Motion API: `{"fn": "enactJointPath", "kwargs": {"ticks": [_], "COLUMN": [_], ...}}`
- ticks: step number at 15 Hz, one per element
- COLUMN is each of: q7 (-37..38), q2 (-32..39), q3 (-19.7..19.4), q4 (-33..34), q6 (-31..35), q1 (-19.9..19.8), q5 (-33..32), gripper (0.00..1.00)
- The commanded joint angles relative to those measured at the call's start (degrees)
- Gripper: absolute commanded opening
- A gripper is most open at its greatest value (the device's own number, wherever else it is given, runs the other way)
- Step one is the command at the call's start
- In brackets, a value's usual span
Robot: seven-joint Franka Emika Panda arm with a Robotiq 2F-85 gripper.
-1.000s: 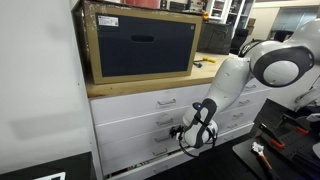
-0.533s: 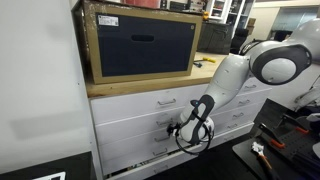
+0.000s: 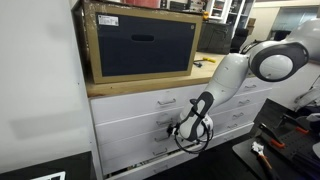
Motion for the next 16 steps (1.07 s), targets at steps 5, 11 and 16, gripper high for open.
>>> {"fn": "enactJointPath", "kwargs": {"ticks": [5,11,16], "q7": [0.0,0.21,0.83], "q2": [0.01,0.09,0.01], "q3": [2.82,3.07,2.11], "q4": [0.95,0.93,2.34], "q6": [-3.75,-4.71,-7.69], "q1": [-3.57,-4.51,-5.61], "q5": [-1.35,-1.82,-1.95], "gripper": [1.0,1.0,1.0]}}
